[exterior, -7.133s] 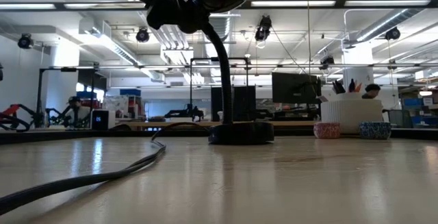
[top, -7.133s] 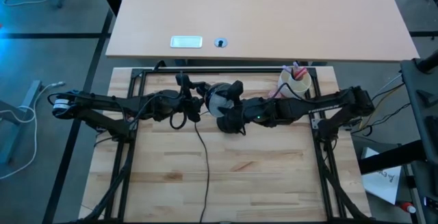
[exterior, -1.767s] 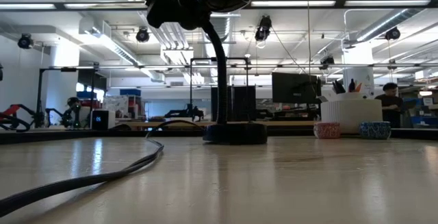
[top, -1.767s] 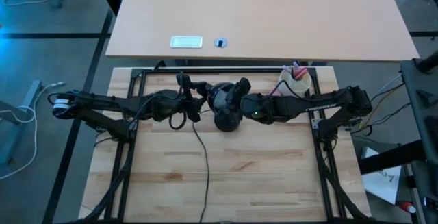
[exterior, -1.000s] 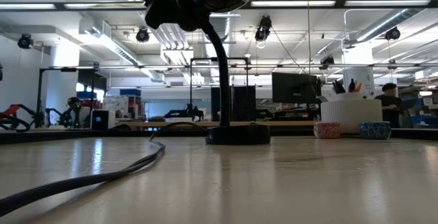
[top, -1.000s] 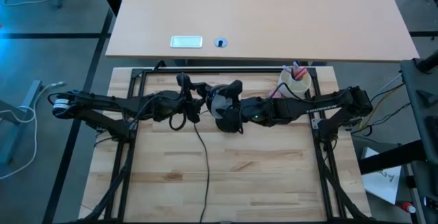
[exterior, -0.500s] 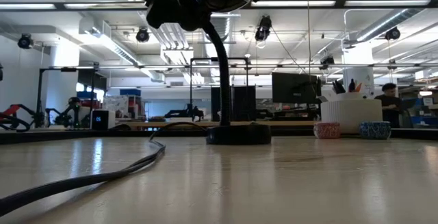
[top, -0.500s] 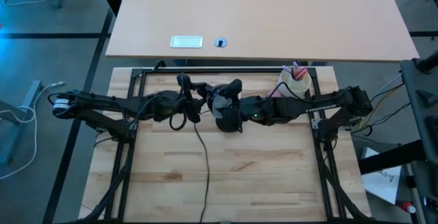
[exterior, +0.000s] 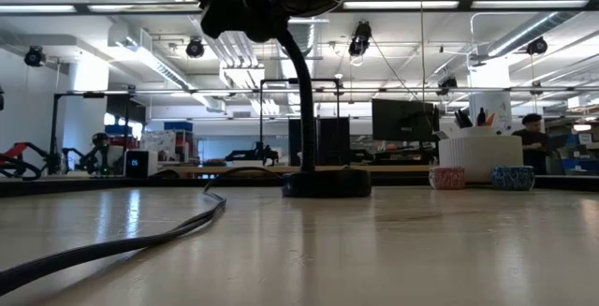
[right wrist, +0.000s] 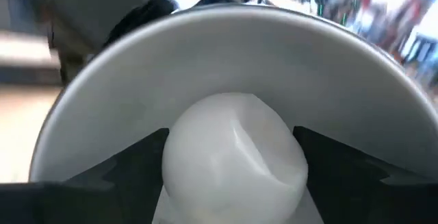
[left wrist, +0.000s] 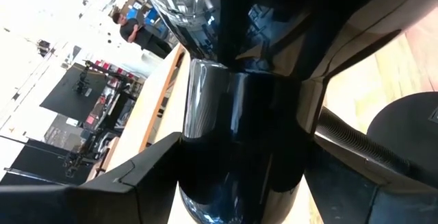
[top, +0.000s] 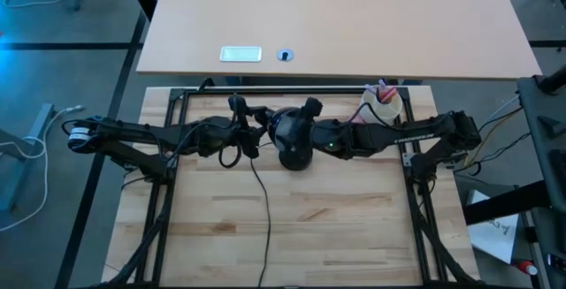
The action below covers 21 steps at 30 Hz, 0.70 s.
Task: Screw lightbulb
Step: Insert the lightbulb into the lamp
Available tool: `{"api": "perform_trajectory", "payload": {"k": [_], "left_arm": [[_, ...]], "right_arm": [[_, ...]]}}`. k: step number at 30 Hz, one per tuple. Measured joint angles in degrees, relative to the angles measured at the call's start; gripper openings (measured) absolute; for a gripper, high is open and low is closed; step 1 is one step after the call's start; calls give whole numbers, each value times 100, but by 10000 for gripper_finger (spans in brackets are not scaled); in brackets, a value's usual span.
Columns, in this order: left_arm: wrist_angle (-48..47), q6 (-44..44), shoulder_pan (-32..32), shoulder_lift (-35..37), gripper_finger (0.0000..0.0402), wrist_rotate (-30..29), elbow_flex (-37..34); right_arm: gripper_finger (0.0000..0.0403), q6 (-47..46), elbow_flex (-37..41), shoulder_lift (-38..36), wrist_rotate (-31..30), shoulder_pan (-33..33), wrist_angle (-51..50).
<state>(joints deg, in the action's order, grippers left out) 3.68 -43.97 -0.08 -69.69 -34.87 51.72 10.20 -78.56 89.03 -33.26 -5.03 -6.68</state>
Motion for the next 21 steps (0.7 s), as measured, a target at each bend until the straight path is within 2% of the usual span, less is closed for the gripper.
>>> {"api": "perform_trajectory", "payload": {"k": [5,7,9,15,21], "left_arm": [[28,-13,-11,0,263,0,0],[26,-11,-20,0,263,-2,0],[18,-14,-21,0,263,-6,0],[26,-13,-31,0,263,-13,0],[18,-42,-37,0,263,-10,0]], "right_arm": [[291,-2381,2,7,18,23,-7],[284,-3042,2,7,12,23,0],[280,-3316,2,7,-4,23,-2],[302,-2839,2,2,39,21,4],[346,-887,2,-62,57,-20,-22]]}}
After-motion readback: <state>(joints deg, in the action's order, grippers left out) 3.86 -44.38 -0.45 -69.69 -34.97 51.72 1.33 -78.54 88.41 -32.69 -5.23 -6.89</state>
